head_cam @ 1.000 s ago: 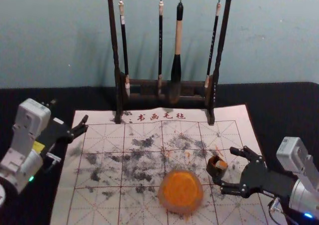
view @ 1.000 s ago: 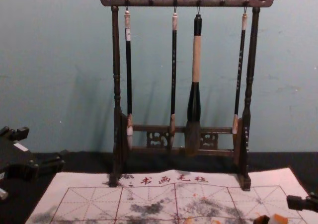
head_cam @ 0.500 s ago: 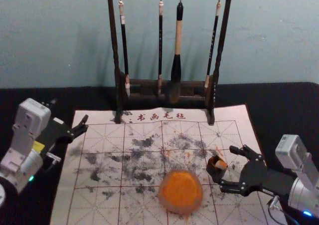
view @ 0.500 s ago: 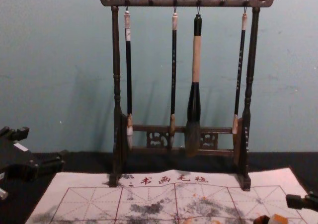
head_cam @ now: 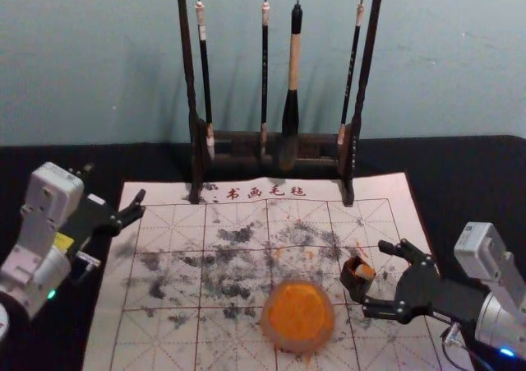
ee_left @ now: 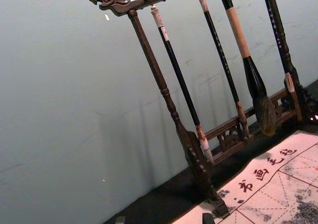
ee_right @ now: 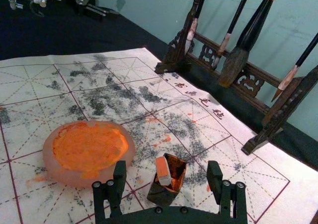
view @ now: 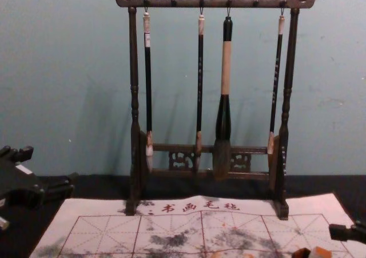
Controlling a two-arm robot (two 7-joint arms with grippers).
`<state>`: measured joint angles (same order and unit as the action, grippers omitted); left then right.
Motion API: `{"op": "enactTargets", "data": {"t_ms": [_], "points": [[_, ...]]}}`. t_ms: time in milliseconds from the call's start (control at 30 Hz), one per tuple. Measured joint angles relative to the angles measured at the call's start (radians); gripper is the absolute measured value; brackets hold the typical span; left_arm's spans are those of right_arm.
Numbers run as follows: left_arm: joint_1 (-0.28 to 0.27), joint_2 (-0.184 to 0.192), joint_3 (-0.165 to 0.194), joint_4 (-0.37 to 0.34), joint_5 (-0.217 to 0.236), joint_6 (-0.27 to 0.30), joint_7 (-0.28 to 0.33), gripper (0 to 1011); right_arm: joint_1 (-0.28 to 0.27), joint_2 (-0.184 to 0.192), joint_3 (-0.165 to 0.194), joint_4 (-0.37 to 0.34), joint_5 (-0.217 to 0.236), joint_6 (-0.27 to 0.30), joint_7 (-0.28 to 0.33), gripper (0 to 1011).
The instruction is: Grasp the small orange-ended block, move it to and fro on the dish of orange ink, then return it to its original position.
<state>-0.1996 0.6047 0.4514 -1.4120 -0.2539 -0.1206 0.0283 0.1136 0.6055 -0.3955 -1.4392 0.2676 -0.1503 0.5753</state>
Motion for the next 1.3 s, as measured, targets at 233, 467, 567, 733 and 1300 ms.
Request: {"op": "enactTargets", "data": {"t_ms": [233,467,567,733,1300], "points": [[0.0,0.0,0.0,0.0,0.0,0.0,0.0,1001,0.0,0.001,-0.001,-0.001,0.0,-0.001,0.0,912],[0.0,0.0,0.0,0.0,0.0,0.0,0.0,1001,0.0,0.001,-0.001,-0.001,0.001,-0.001,-0.001,729],[0.0,0.0,0.0,0.0,0.0,0.0,0.0,1001,0.0,0.001,-0.001,-0.001,0.001,-0.001,-0.001,646],[0.0,0.0,0.0,0.0,0.0,0.0,0.0,1001,0.0,0.001,-0.001,-0.001,0.001,-0.001,-0.001,460],[0.0,0.0,0.0,0.0,0.0,0.0,0.0,1001,0.0,0.001,-0.001,-0.001,0.001,-0.001,-0.001,86]]}}
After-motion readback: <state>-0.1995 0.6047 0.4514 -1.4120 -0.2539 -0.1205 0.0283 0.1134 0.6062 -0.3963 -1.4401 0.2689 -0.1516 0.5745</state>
